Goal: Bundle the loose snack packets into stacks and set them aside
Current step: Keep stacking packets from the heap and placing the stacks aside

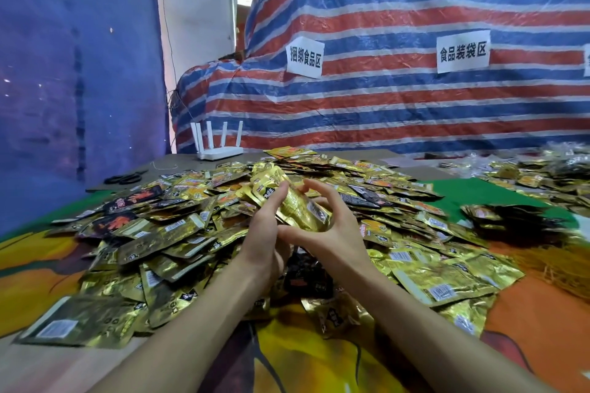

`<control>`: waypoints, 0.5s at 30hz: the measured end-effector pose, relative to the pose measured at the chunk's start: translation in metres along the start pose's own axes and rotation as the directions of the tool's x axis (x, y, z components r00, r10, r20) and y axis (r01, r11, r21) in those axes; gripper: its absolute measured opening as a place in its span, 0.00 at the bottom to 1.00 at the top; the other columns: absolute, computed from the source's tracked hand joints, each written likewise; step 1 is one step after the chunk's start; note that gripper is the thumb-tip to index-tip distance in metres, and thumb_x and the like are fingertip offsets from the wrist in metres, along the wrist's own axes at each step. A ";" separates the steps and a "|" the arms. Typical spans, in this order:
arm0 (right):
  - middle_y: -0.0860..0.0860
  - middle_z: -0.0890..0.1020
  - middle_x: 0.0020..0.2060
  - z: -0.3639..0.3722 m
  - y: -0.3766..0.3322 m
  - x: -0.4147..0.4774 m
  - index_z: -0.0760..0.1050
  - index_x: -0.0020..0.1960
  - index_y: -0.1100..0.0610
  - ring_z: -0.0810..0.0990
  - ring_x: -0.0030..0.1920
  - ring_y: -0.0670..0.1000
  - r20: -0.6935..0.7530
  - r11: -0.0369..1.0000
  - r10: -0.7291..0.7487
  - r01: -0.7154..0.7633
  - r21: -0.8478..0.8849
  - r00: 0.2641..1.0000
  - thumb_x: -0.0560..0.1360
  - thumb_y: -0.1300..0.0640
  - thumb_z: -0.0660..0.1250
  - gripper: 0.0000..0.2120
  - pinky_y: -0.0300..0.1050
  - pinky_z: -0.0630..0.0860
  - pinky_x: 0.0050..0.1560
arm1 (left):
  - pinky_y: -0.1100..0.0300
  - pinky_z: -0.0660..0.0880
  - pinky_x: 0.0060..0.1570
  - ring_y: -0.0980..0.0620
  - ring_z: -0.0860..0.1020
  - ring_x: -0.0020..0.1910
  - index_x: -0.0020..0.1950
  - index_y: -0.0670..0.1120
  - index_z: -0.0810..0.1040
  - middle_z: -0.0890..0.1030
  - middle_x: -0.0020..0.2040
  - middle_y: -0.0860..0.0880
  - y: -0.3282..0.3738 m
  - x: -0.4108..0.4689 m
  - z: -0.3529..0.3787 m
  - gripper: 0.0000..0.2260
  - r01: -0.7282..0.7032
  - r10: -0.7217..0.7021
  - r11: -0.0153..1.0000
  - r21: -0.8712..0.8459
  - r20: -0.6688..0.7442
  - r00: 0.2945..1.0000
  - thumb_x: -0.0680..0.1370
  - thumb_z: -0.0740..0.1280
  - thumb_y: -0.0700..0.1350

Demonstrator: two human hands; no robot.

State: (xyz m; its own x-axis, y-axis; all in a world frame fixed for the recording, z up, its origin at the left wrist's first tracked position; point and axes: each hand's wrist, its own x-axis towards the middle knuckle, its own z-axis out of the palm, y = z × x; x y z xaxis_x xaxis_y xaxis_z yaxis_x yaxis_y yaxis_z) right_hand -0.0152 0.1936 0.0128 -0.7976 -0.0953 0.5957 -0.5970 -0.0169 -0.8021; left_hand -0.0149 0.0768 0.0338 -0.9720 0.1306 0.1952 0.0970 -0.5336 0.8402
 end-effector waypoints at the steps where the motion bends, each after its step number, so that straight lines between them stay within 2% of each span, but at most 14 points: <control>1: 0.39 0.78 0.56 -0.001 -0.001 0.001 0.75 0.63 0.39 0.81 0.55 0.37 0.003 1.000 0.008 -0.008 -0.022 1.000 0.63 0.58 0.84 0.34 0.31 0.78 0.45 | 0.52 0.83 0.50 0.44 0.84 0.54 0.48 0.45 0.88 0.85 0.54 0.41 -0.001 0.000 0.000 0.18 -0.003 0.003 1.000 0.000 -0.004 1.000 0.79 0.64 0.55; 3: 0.41 0.79 0.58 -0.004 -0.001 0.004 0.75 0.65 0.42 0.78 0.58 0.35 0.017 0.999 0.031 -0.031 -0.034 0.999 0.61 0.52 0.83 0.34 0.35 0.79 0.50 | 0.49 0.82 0.54 0.45 0.84 0.53 0.47 0.42 0.88 0.85 0.53 0.42 -0.001 0.001 -0.001 0.17 -0.018 0.017 1.000 -0.014 -0.030 0.999 0.76 0.67 0.54; 5: 0.41 0.82 0.57 -0.007 -0.001 0.007 0.77 0.65 0.45 0.78 0.59 0.38 0.020 0.997 0.076 -0.076 -0.005 0.997 0.61 0.49 0.80 0.33 0.43 0.79 0.57 | 0.47 0.79 0.57 0.43 0.84 0.52 0.49 0.41 0.87 0.84 0.53 0.40 0.002 0.002 -0.004 0.18 -0.015 0.014 0.999 -0.030 -0.040 0.999 0.75 0.68 0.55; 7: 0.40 0.83 0.56 -0.011 -0.003 0.008 0.78 0.64 0.45 0.78 0.57 0.35 0.015 0.997 0.069 -0.069 -0.040 0.997 0.62 0.48 0.79 0.30 0.39 0.76 0.56 | 0.47 0.80 0.54 0.43 0.84 0.51 0.48 0.42 0.88 0.85 0.52 0.40 0.004 0.002 -0.006 0.18 -0.004 0.004 0.999 -0.034 -0.016 1.000 0.76 0.66 0.55; 9: 0.39 0.80 0.58 -0.014 -0.006 0.007 0.75 0.65 0.45 0.76 0.57 0.33 0.045 0.983 0.026 -0.017 -0.180 0.999 0.64 0.46 0.81 0.32 0.32 0.74 0.54 | 0.48 0.83 0.49 0.43 0.85 0.51 0.48 0.42 0.88 0.86 0.51 0.41 0.003 0.004 -0.008 0.17 0.003 -0.003 0.999 -0.055 0.006 1.000 0.75 0.67 0.54; 10: 0.39 0.78 0.60 -0.015 -0.008 0.006 0.72 0.69 0.46 0.75 0.58 0.34 0.095 0.961 0.012 0.015 -0.275 0.995 0.64 0.45 0.82 0.37 0.31 0.74 0.55 | 0.49 0.83 0.47 0.43 0.85 0.52 0.48 0.42 0.88 0.86 0.51 0.41 0.001 0.004 -0.009 0.17 0.007 -0.006 0.999 -0.049 0.017 1.000 0.75 0.68 0.54; 13: 0.43 0.74 0.66 -0.015 -0.013 0.003 0.62 0.76 0.48 0.73 0.65 0.41 0.225 0.847 0.014 0.109 -0.520 0.974 0.62 0.40 0.82 0.49 0.39 0.74 0.65 | 0.53 0.82 0.45 0.44 0.85 0.53 0.53 0.45 0.87 0.86 0.53 0.44 -0.003 0.003 -0.011 0.18 0.021 -0.023 0.999 0.040 0.047 0.999 0.75 0.68 0.57; 15: 0.45 0.77 0.61 -0.016 -0.016 0.002 0.64 0.74 0.48 0.78 0.60 0.45 0.221 0.819 0.005 0.123 -0.560 0.975 0.63 0.42 0.81 0.45 0.45 0.78 0.61 | 0.53 0.83 0.44 0.47 0.85 0.50 0.52 0.45 0.88 0.86 0.51 0.45 -0.004 0.002 -0.009 0.17 0.043 -0.047 0.995 0.086 0.050 0.998 0.73 0.69 0.56</control>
State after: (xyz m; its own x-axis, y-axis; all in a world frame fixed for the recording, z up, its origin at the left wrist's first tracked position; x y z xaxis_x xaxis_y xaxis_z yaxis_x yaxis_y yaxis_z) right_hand -0.0087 0.2096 0.0273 -0.7618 -0.3127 0.5674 -0.6352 0.5323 -0.5596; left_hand -0.0193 0.0719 0.0268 -0.9637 0.1968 0.1804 0.0736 -0.4536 0.8881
